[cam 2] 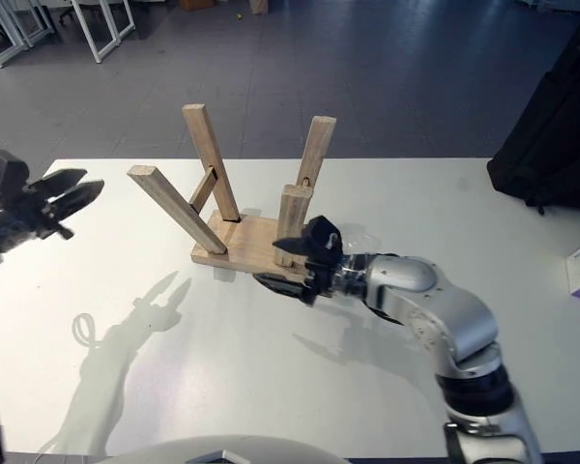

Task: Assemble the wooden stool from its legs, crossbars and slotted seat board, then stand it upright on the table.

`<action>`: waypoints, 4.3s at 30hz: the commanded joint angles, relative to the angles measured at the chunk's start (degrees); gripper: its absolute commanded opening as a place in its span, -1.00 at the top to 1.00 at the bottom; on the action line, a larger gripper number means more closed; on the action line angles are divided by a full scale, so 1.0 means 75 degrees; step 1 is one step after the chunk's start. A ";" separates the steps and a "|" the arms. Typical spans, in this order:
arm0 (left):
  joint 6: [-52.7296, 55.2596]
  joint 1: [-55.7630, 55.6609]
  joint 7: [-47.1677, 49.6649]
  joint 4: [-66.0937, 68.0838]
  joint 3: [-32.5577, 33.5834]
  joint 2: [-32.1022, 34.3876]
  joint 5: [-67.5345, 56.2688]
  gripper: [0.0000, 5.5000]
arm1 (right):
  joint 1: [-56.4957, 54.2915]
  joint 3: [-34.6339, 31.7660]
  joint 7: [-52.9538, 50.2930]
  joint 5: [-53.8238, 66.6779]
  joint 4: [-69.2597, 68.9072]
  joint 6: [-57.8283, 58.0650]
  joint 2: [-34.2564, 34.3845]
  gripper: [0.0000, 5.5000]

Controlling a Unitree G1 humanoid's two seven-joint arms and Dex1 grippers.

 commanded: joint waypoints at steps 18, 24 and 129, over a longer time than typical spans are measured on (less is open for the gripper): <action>-0.1138 -0.4507 -0.3929 0.5533 -0.2722 -0.0772 0.0924 -0.23 | -0.1750 0.0417 0.1393 -0.1630 0.2452 -0.1146 -0.1068 -0.30; -0.1151 -0.4314 -0.4055 0.5455 -0.2669 -0.1176 0.0861 -0.23 | -0.2379 0.0323 0.1306 -0.1472 0.3122 -0.0983 -0.0497 -0.30; 0.1320 -0.1652 -0.3470 0.0711 -0.3397 -0.0443 0.0496 0.38 | -0.1826 0.1304 0.1497 -0.1452 0.1612 -0.0135 -0.0306 0.35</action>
